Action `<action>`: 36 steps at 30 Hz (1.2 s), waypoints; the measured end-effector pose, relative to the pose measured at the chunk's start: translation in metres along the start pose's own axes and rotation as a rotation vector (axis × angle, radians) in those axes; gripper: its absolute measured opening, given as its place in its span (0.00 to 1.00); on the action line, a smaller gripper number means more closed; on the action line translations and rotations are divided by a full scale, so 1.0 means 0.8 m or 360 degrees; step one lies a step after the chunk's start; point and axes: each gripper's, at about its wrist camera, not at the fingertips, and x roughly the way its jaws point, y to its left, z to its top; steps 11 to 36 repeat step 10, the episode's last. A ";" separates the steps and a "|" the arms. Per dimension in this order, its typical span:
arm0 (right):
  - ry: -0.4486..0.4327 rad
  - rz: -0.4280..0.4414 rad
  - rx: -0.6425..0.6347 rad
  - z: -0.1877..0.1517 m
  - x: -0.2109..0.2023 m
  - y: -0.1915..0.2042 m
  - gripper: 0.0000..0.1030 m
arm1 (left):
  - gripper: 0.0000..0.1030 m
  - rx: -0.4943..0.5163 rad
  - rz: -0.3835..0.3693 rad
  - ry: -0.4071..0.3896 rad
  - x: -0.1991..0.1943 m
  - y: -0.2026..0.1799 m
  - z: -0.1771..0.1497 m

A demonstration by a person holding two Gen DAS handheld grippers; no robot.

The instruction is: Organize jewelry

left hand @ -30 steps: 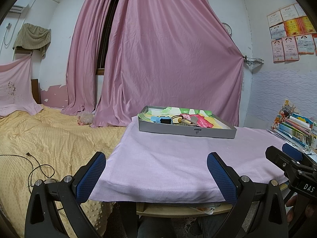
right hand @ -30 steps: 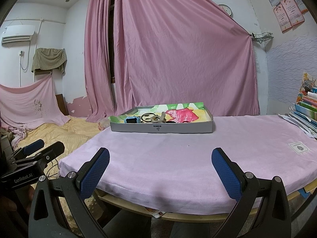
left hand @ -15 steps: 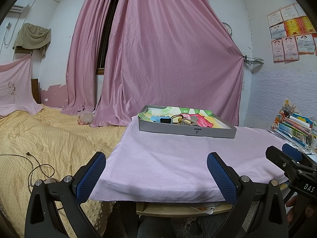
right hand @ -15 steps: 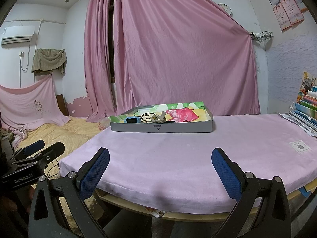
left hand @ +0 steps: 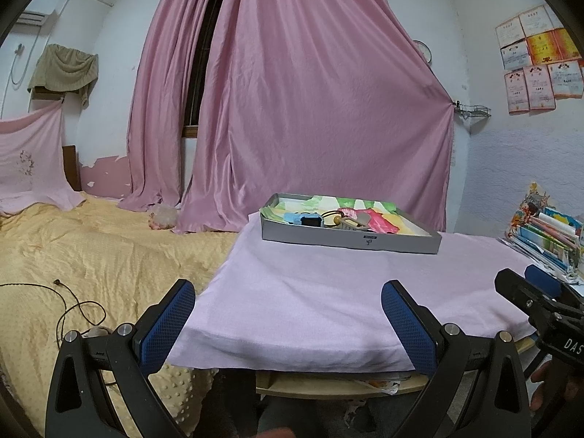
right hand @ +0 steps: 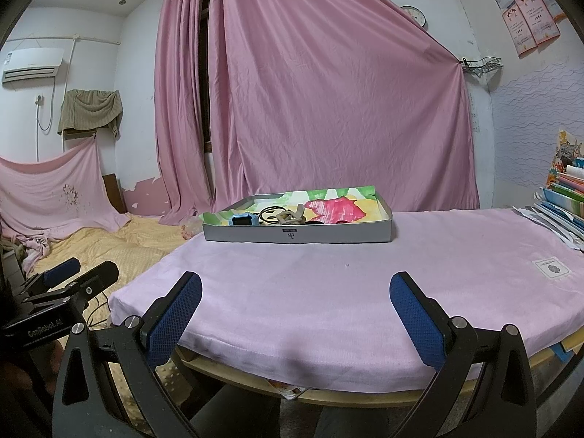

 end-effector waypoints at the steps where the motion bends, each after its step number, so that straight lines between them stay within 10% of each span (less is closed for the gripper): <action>1: 0.0000 0.0001 -0.0001 0.000 0.000 -0.001 0.98 | 1.00 0.0002 0.0006 0.0003 0.000 -0.001 0.000; 36: 0.0003 0.0002 0.0000 0.000 -0.001 0.001 0.98 | 1.00 0.0000 0.0007 0.0002 0.002 -0.001 -0.001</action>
